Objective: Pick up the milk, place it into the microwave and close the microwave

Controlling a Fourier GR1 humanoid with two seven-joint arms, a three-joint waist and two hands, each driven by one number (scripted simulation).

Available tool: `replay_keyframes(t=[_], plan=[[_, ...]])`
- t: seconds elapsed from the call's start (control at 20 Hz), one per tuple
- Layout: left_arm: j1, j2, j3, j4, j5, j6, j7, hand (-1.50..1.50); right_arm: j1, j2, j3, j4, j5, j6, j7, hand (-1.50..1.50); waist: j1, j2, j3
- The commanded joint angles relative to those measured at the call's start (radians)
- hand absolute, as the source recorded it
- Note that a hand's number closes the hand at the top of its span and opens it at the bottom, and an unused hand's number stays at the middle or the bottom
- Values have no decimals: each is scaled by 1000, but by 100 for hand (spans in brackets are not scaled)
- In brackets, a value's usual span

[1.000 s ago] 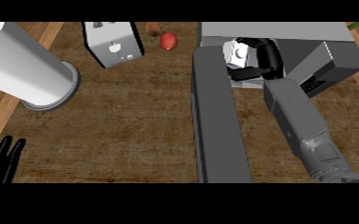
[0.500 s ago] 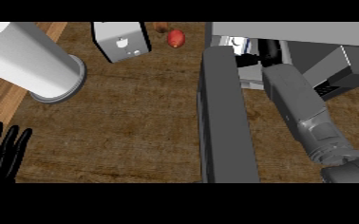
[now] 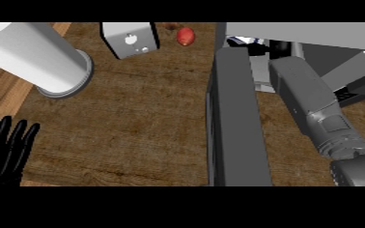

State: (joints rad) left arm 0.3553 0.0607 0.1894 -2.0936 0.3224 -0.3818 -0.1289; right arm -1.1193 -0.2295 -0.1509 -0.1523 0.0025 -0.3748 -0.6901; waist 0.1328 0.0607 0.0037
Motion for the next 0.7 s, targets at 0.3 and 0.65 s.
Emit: replay_keyframes(t=[0.3,0.65], plan=[[-51,12,-29,-4,-71,14,10,-150,-29,-26,62,62,97,-323,-9,-150,45,26,-1],[-67,9,-46,12,-102,19,11,-150,-53,-30,68,87,110,-381,24,-150,60,30,1]])
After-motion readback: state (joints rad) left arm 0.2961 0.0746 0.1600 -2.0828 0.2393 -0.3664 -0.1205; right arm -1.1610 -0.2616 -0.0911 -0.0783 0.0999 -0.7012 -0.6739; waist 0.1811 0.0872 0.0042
